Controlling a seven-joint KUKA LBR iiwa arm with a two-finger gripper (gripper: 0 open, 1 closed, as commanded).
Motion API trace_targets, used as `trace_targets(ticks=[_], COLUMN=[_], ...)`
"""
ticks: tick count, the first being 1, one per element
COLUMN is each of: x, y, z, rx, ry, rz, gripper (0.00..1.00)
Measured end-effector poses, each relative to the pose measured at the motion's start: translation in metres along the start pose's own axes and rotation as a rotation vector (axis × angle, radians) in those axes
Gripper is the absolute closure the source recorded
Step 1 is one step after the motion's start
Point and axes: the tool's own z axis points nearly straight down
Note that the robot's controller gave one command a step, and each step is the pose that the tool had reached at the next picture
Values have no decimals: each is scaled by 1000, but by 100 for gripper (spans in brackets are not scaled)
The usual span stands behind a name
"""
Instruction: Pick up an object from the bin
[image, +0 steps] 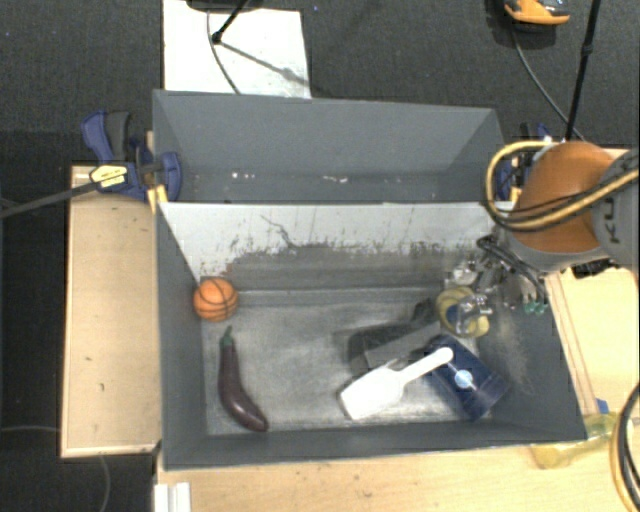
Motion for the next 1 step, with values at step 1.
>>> trace_targets(ticks=[1], x=[0], y=[0], z=[0], rx=[0], ry=[0], rz=[-1], gripper=[100])
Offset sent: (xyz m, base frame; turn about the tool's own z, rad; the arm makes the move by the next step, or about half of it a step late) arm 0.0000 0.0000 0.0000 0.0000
